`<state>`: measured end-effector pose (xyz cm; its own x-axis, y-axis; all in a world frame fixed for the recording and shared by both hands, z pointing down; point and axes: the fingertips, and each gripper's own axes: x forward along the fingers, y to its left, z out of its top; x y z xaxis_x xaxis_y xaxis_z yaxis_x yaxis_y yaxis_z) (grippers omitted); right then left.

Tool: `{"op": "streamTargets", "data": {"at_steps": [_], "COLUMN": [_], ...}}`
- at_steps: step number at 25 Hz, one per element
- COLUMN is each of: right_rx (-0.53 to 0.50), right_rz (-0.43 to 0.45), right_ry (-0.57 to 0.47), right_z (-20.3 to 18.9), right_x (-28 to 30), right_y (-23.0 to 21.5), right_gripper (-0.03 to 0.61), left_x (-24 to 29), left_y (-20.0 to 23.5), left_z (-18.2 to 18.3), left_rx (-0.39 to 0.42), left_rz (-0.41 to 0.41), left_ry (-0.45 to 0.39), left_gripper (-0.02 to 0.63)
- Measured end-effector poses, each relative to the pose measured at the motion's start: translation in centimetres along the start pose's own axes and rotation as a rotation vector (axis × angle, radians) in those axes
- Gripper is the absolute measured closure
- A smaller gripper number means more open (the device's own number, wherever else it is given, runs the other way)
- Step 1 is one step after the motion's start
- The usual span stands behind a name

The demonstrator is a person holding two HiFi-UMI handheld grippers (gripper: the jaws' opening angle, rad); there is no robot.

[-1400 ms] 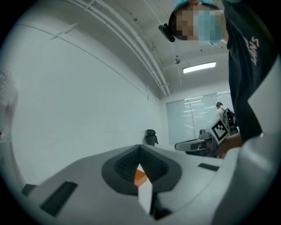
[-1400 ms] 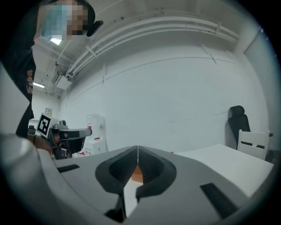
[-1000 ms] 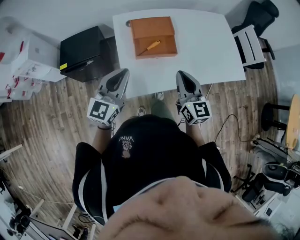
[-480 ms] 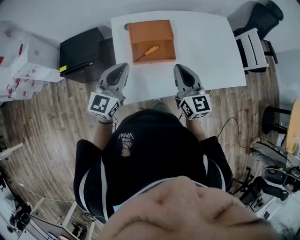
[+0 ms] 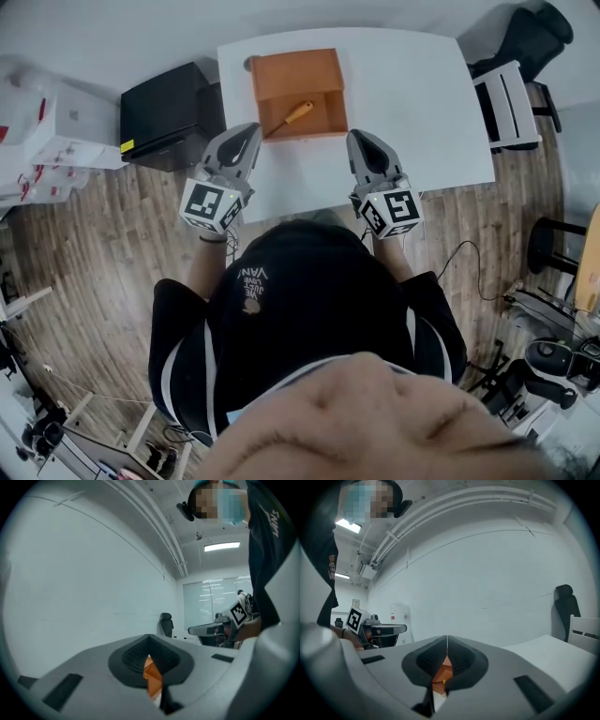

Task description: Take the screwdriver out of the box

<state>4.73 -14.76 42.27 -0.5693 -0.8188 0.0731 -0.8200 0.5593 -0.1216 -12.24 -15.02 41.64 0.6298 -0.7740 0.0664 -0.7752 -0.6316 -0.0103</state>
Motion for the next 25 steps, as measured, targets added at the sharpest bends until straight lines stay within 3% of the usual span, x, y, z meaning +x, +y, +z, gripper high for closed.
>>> {"op": "streamTargets", "data": {"at_steps": [9, 25], "right_rx": [0.013, 0.047], "right_rz": [0.015, 0.010], "right_ry": [0.001, 0.036], "right_z": [0.1, -0.9], "right_x": [1.7, 4.2], "right_y": [-2.0, -6.0], "right_gripper": [0.566, 0.566], "left_x": [4.0, 10.6], "left_y": [2.4, 4.1], "left_z": [0.2, -3.5], "left_rx": [-0.028, -0.054], "left_rz": [0.023, -0.012], "left_ry": [-0.005, 0.088], "left_gripper": [0.598, 0.598]}}
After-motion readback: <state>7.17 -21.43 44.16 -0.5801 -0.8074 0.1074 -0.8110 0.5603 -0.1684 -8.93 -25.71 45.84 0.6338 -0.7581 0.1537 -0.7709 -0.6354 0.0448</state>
